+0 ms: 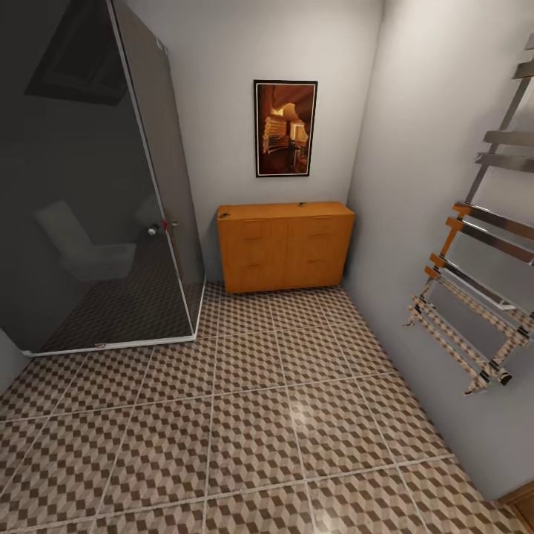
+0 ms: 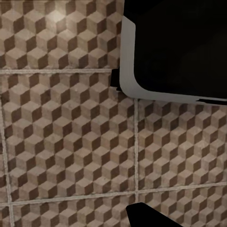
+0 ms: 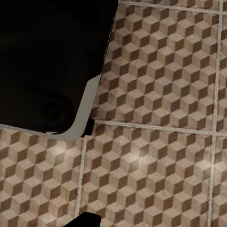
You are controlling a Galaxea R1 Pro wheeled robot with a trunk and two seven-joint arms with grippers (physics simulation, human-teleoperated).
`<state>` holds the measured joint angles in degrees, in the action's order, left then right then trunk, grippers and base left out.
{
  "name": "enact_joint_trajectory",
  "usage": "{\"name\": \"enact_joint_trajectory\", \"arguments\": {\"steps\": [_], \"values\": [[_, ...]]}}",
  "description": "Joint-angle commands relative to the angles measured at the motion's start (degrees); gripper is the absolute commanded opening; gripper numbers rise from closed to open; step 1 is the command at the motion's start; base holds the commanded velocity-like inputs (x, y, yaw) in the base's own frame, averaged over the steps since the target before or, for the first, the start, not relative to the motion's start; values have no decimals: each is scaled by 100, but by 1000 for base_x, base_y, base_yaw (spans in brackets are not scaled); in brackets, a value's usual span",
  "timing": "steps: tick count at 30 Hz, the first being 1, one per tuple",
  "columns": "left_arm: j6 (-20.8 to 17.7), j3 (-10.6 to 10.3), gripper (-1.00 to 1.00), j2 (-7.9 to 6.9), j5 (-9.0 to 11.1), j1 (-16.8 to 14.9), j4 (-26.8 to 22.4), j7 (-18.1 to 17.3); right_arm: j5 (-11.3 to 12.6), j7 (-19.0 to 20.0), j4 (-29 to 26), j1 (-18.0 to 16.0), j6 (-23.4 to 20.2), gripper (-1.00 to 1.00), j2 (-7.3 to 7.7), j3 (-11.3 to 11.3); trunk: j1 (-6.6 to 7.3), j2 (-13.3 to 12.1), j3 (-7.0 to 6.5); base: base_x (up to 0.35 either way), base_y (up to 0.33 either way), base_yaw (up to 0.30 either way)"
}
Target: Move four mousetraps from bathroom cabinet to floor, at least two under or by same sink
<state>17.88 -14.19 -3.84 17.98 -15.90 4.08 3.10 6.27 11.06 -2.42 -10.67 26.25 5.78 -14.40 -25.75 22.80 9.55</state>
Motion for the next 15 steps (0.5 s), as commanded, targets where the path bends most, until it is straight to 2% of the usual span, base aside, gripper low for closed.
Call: {"name": "enact_joint_trajectory", "arguments": {"steps": [1, 10, 15], "values": [[34, -48, 100, 7, 27, -9, 19, 9, 61, 36, 5, -5, 15, 100, 2, -30, -3, 11, 11, 0, 0, 0], [33, -41, 100, 102, 21, -9, -84, -4, 43, 36, -9, -5, 25, 100, 2, -36, -3, 11, 11, 0, 0, 0], [38, -34, 100, 126, 21, -9, -372, -3, 52, 36, -16, -5, 28, 100, 2, -30, -3, 11, 11, 32, 0, 0]]}}
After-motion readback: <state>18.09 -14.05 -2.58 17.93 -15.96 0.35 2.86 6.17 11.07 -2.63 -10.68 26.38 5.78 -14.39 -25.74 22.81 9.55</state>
